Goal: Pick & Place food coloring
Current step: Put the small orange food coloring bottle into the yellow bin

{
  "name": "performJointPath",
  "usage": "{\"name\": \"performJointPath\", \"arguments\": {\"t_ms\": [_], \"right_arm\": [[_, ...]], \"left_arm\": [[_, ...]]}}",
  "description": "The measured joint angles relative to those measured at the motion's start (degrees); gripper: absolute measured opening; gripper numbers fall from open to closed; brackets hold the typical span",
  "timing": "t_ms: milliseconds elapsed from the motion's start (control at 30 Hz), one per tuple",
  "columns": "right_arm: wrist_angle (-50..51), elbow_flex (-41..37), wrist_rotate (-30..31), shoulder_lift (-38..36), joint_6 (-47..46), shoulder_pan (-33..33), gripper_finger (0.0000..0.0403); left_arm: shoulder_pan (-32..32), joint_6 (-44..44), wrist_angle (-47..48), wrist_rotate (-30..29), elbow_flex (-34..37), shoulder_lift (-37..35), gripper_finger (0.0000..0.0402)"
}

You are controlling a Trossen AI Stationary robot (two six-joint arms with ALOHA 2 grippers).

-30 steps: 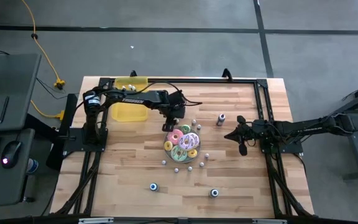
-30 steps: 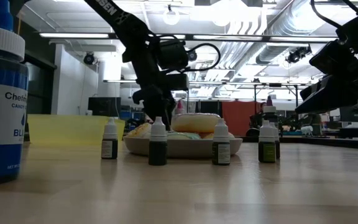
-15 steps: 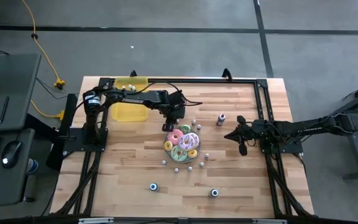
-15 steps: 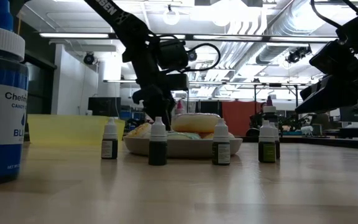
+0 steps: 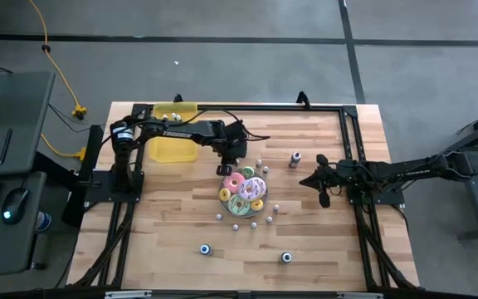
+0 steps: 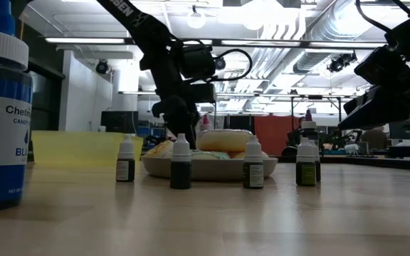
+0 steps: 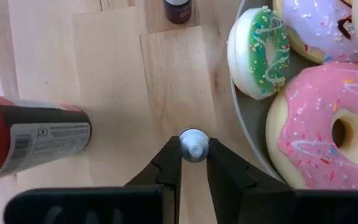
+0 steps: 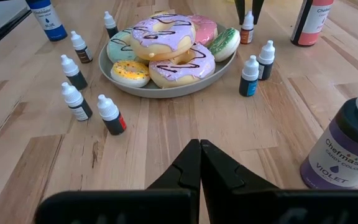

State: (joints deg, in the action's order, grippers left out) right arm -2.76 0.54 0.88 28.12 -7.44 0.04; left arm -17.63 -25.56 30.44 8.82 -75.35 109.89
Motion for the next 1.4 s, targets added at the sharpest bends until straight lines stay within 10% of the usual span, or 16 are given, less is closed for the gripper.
{"name": "performJointPath", "arguments": {"t_ms": [600,1400], "right_arm": [[0.05,-0.02,-0.02,0.02,0.0,0.02,0.0],[-0.02,0.0,-0.02,0.0,0.0,0.02,0.0]], "left_arm": [[0.0,-3.04,11.04,-1.27,-7.13,-10.56,0.0045],[0.0,-17.82,39.05,25.69,-8.28,-29.84,0.0044]]}}
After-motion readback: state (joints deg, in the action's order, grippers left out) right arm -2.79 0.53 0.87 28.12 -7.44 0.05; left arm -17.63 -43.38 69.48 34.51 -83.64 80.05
